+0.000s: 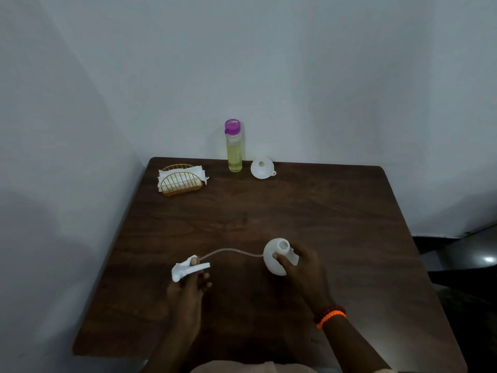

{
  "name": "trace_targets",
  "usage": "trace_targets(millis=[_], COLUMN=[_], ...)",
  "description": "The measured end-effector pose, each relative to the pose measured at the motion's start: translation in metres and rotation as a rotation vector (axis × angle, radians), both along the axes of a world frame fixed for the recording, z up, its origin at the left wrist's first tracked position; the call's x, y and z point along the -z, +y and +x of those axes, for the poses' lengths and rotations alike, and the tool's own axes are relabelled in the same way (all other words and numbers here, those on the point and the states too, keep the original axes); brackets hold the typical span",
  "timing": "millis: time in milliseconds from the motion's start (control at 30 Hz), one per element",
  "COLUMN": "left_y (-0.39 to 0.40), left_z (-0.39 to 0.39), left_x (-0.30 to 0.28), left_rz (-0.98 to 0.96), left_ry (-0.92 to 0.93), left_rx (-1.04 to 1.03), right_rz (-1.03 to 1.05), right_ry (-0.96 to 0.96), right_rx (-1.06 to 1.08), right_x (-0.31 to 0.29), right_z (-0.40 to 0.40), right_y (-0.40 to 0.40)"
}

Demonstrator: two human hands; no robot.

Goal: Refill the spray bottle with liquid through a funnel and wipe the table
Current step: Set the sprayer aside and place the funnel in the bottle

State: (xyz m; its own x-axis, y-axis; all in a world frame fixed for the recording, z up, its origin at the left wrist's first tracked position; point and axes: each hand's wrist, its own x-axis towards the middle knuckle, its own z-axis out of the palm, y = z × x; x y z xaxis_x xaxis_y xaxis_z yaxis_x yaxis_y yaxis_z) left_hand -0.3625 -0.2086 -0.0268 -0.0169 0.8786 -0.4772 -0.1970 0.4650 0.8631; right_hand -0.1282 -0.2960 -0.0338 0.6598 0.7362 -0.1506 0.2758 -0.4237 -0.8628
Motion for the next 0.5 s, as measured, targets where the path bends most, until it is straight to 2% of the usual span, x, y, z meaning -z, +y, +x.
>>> trace_targets(millis=[333, 433, 467, 500], left_y=[0.017, 0.012, 0.011, 0.010], left_z=[-0.006, -0.003, -0.007, -0.004], left_x=[0.062, 0.067, 0.074, 0.065], left_rz=[-0.269, -0.360, -0.368, -0.391], left_ry=[-0.117, -0.149, -0.227, -0.181], left_rx=[-0.165, -0.130, -0.106, -0.116], right_rz=[-0.036, -0.046, -0.053, -0.065], right_ry=[0.019, 0.028, 0.028, 0.032], right_rx=[-0.025, -0.023, -0.018, -0.010], right_x=[0.005, 0.009, 0.010, 0.010], right_z=[0.001, 0.001, 0.001, 0.001], right_y=[-0.002, -0.004, -0.005, -0.005])
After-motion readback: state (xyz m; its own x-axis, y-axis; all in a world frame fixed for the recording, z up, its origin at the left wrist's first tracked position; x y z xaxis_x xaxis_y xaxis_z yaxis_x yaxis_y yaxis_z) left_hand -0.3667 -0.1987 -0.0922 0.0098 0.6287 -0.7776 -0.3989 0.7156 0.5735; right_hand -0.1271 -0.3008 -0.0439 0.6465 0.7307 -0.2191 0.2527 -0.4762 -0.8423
